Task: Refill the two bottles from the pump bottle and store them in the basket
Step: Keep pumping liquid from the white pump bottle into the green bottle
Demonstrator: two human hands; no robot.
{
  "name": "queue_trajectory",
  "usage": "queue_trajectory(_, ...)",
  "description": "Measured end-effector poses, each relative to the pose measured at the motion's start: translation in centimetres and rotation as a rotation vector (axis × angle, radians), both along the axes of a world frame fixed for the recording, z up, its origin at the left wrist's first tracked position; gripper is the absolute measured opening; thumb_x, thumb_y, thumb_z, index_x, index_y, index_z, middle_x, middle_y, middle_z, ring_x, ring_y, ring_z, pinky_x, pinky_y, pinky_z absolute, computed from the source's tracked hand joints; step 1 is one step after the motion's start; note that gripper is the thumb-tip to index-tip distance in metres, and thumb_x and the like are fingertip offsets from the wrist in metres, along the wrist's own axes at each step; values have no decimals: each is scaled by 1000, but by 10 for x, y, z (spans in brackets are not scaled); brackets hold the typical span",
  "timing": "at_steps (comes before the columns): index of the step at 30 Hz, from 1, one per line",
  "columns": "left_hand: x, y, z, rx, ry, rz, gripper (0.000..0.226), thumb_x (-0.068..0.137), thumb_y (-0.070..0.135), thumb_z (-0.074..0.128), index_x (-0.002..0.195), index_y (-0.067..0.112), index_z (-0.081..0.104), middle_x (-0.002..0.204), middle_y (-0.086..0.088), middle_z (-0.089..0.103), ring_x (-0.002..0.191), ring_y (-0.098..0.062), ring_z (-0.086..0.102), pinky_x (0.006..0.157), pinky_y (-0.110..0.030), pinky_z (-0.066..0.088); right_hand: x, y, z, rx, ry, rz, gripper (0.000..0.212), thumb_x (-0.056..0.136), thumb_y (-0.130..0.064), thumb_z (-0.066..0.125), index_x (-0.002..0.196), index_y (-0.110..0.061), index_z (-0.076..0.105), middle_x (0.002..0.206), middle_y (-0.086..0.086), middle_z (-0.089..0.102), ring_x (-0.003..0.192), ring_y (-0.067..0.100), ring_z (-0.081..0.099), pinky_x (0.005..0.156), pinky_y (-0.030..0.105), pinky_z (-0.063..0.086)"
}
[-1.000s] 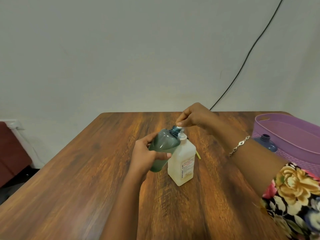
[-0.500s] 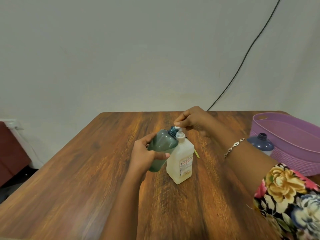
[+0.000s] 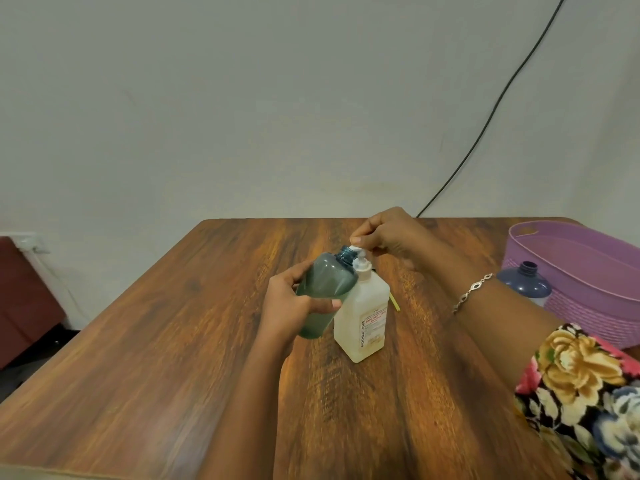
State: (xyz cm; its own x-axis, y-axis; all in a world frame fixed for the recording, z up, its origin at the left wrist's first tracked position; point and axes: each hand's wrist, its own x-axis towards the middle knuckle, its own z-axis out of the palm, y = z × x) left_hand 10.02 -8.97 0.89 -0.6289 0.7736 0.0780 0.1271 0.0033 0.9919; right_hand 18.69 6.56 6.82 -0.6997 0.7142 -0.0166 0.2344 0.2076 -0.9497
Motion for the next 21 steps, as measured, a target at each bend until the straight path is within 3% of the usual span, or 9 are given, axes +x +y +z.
queue_trajectory(12,-1,0,-4,-26,9,3,74,60,-7,77,127,14,55,118,0,60,92,-2,52,66,-19,39,0,0,-11,-31,21,12,13,80,9,62,73,-2,64,72,9,62,62,14,56,44,14,44)
queue_trajectory(18,-4,-1,4,-3,36,-5,71,60,-6,77,125,15,57,115,2,61,94,-3,53,69,-20,41,-2,4,3,25,-18,59,14,79,6,64,71,-4,66,74,9,65,71,19,57,64,26,50)
queue_trajectory(21,-6,0,3,-19,49,-11,69,60,-5,77,123,16,58,112,3,62,95,-5,54,70,-23,42,-3,5,-1,31,-18,56,14,80,6,63,71,-5,66,74,8,64,71,18,56,63,26,49)
